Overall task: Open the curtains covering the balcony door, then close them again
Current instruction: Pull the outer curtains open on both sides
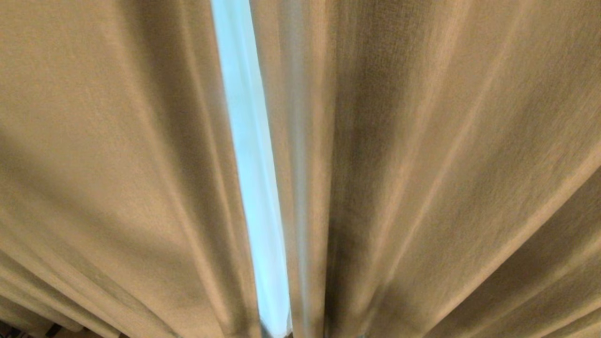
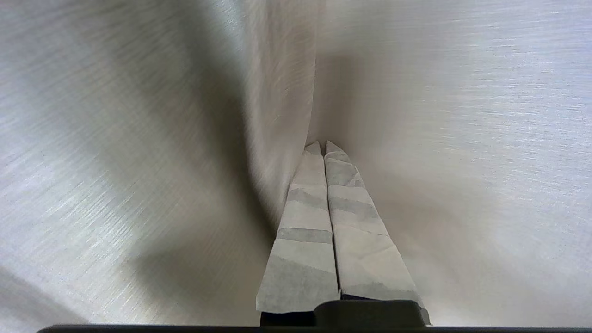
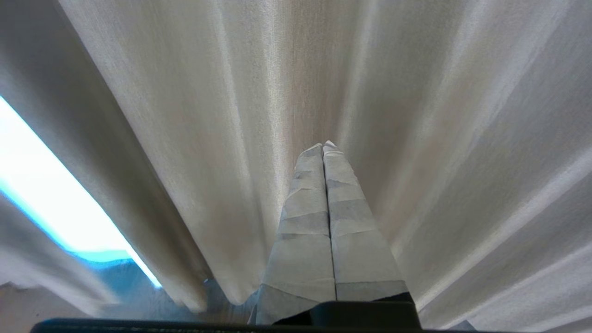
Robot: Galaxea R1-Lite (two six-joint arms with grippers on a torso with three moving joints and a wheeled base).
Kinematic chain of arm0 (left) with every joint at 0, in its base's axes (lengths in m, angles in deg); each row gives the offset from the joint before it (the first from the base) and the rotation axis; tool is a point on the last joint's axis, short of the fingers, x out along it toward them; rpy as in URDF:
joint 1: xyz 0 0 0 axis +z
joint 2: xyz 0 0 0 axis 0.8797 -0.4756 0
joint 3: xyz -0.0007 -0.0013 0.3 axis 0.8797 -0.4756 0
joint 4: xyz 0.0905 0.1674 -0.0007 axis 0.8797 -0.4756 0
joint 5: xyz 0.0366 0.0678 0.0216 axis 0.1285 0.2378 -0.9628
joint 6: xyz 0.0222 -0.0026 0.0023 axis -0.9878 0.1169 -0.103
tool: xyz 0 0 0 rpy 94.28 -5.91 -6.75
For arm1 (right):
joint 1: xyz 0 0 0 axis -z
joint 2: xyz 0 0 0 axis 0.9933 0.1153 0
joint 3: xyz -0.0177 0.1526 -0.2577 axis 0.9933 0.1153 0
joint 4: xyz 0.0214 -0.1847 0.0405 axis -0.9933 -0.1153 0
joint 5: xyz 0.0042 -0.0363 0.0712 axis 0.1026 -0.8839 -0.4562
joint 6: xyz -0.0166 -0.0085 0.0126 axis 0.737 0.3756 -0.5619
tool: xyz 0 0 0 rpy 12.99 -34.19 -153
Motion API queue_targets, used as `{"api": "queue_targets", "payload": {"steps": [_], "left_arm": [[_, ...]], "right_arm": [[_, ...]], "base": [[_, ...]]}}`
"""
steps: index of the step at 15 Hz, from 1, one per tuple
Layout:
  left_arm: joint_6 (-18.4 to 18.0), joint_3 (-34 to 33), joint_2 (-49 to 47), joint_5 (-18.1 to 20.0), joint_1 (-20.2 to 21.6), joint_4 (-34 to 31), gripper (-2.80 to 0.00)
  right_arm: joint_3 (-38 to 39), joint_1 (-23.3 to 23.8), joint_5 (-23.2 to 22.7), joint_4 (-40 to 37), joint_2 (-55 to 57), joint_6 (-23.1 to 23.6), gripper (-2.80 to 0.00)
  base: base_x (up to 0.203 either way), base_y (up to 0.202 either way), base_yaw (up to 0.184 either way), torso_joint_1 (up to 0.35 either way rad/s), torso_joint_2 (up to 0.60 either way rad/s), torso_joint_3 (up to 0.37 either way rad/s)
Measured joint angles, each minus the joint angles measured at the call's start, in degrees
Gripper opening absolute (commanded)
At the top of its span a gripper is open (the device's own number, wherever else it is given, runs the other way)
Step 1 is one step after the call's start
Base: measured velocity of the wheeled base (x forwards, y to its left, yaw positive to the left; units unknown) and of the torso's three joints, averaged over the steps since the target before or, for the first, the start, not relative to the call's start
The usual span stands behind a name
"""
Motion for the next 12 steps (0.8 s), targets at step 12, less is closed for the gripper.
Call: {"api": "queue_targets", "payload": {"steps": [12], "left_arm": [[4.01, -5.91, 7.74, -0.10, -8.40, -0.67, -2.80]], "right_arm": [[0.00, 0.00, 0.00, 0.00, 0.00, 0.02, -2.80]], "base": [[0.000, 0.000, 0.000, 0.000, 0.00, 0.000]]}}
